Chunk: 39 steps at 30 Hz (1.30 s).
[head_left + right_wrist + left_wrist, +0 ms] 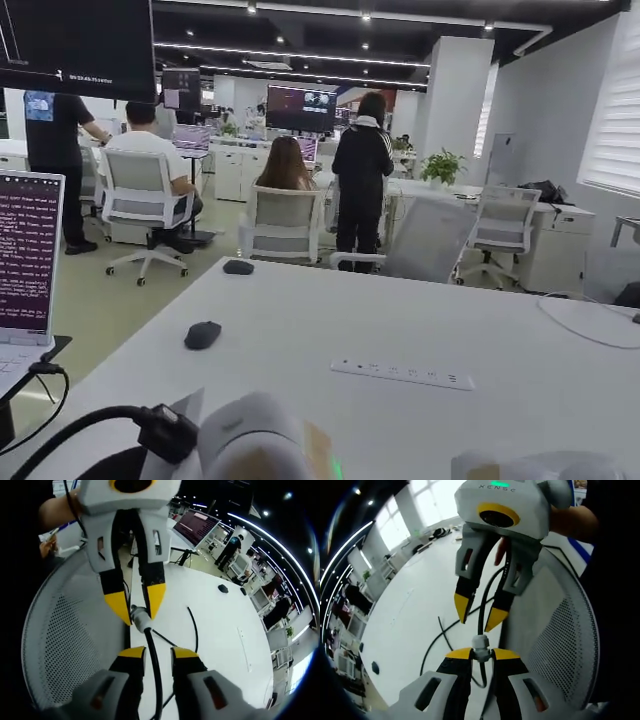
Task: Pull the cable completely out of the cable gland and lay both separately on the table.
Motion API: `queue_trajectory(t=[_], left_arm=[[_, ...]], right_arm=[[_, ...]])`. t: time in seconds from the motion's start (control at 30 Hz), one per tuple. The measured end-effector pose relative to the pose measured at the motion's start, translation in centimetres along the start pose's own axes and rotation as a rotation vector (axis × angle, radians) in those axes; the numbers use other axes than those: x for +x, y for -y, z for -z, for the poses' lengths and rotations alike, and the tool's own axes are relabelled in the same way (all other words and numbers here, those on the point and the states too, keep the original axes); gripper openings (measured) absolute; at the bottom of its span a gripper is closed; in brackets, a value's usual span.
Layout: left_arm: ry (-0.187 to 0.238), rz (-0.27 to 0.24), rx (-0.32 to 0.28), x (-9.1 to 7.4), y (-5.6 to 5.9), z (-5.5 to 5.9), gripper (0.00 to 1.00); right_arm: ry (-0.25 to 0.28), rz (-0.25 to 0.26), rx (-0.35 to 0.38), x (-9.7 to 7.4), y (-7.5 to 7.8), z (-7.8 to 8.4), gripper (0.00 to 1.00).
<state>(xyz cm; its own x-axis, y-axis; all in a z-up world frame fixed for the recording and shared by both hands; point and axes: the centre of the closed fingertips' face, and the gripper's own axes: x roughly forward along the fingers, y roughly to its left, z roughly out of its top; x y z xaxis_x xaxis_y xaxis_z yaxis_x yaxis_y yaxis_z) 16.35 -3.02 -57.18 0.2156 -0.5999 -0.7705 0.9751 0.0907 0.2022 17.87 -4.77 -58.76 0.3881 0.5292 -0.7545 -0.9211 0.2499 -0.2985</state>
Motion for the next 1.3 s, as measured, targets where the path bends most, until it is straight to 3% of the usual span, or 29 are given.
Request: queue_trajectory(t=[0.17, 0.4, 0.5, 0.8, 1.3], left_arm=[[-0.005, 0.002, 0.009, 0.0, 0.0, 0.0, 0.16], [0.01, 0.001, 0.005, 0.1, -0.3, -0.2, 0.16], [-0.013, -0.002, 0.012, 0.2, -0.4, 0.3, 0.16], [-0.026, -0.023, -0.013, -0.3, -1.3, 1.2, 0.16], [-0.029, -0.032, -0.023, -0.6, -1.5, 1.6, 0.16]], right_arm=[[-0.019, -0.019, -0.002, 0.0, -0.3, 0.4, 0.05], [-0.033, -0.016, -0.009, 0.1, -0.5, 1.0, 0.02], [-0.059, -0.006, -0.003, -0.1, -0.2, 2.1, 0.02], [-0.109, 0.031, 0.064, -1.4, 0.8, 5.7, 0.02], [-0.187, 0.084, 0.14, -2.5, 2.0, 10.1, 0.02]])
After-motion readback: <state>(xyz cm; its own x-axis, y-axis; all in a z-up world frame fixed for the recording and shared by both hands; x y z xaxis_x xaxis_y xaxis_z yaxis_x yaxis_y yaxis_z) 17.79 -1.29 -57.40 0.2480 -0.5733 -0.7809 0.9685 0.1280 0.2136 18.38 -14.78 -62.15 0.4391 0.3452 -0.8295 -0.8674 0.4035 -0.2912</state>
